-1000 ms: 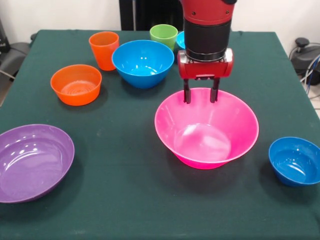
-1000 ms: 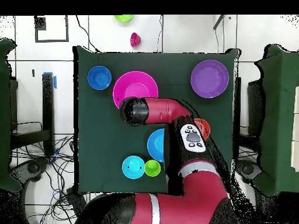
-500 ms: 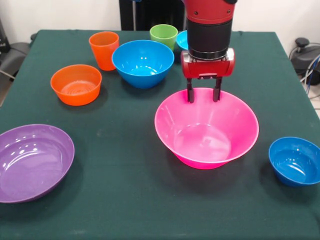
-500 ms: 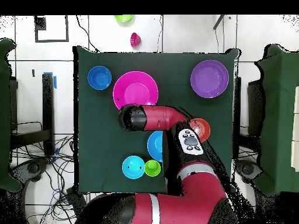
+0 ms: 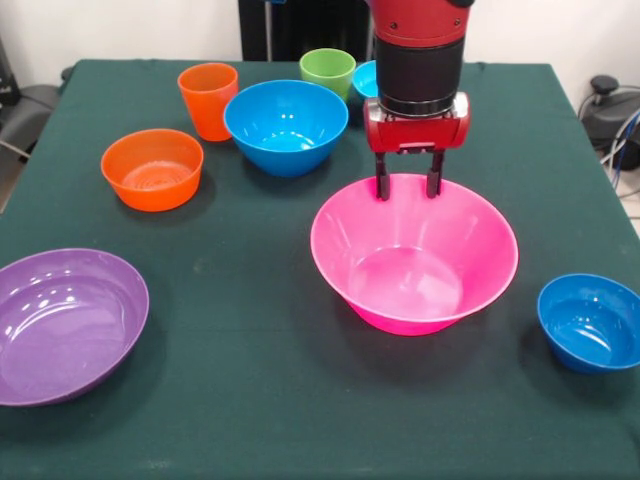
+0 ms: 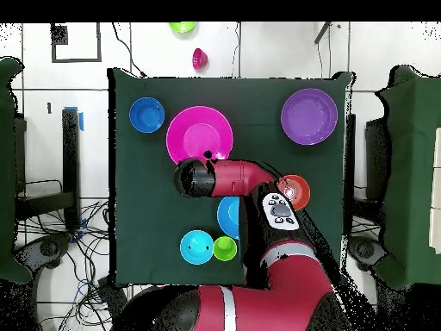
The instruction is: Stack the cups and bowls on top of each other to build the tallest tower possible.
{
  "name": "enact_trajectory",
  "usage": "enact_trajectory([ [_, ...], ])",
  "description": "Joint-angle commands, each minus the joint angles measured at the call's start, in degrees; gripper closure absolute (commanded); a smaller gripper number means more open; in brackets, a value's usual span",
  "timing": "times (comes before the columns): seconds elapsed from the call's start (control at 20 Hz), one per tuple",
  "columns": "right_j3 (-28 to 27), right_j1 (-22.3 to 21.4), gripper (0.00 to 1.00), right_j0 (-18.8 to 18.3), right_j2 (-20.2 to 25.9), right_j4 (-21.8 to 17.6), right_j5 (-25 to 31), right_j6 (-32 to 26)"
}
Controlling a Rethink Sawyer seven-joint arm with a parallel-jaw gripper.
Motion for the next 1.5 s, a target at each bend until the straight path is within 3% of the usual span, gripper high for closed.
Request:
enact_trajectory([
  [0.05,2.82,2.52,0.00,-0.97,3.76,-2.59,-2.63,2.68],
  [0.3,4.34,1.96,0.00,-0.97,3.73,-3.05,-4.41,3.32],
  [0.6,9.08,1.09,0.00,1.35,1.19,-4.10,-12.97,8.03],
  [0.9,13.71,1.52,0.00,3.00,-0.98,-2.42,-20.44,11.45],
  [1.5,16.71,0.79,0.00,2.90,-0.80,-0.39,-22.41,11.34],
])
